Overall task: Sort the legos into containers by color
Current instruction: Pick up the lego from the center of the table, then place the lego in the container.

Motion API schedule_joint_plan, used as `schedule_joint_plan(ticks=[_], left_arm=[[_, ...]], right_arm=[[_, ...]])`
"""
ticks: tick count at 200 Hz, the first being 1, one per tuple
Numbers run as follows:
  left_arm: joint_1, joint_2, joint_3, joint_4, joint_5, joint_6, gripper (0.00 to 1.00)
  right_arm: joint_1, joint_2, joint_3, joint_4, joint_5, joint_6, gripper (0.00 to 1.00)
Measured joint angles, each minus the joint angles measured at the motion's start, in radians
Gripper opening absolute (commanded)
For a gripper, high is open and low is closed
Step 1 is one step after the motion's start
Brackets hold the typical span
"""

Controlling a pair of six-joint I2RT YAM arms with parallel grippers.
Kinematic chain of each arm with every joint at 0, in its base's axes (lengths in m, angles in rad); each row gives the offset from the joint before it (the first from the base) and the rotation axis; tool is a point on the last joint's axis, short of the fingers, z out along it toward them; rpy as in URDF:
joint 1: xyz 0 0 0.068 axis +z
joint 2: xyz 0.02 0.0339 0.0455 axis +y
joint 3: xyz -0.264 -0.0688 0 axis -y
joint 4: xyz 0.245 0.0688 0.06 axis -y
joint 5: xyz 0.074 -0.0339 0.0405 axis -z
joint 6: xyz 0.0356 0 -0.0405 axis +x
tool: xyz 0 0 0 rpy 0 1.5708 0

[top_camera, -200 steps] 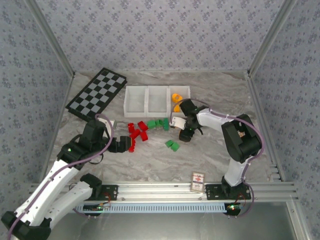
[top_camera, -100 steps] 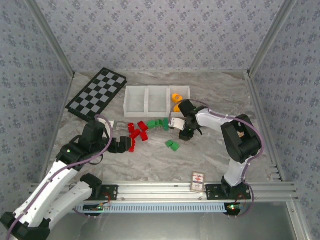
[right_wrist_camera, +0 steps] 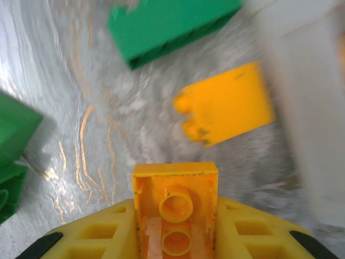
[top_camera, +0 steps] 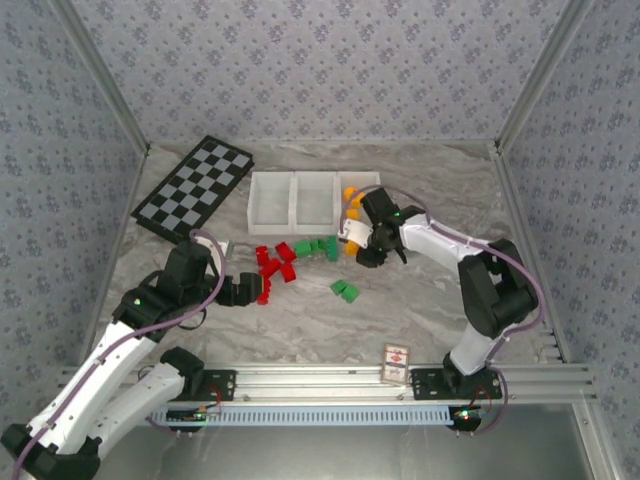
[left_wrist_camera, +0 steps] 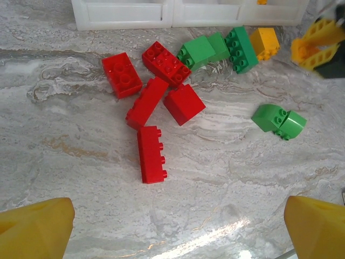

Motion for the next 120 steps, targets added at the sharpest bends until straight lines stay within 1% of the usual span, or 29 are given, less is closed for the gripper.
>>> schedule_joint_plan(ticks=[32, 52, 91, 120], left_arm=[[0.0, 0.0, 0.0, 0.0, 0.0, 0.0, 1.0], [0.0, 0.0, 0.0, 0.0, 0.0, 0.0, 1.0], [-0.006, 0.0, 0.0, 0.0, -0.003, 0.0, 1.0], [-0.012, -0.006, 0.0, 0.0, -0.007, 0.0, 1.0]], right_arm=[[-0.018, -0.016, 0.16, -0.006, -0.009, 0.08, 0.35], [-0.027, 0.008, 0.294, -0.016, -0.007, 0.151, 0.35], [-0.044, 0.195, 0.609, -0.076, 0.027, 0.337, 0.35], [-0.067, 0.34, 0.752, -0.151, 0.067, 0.465, 0.34]])
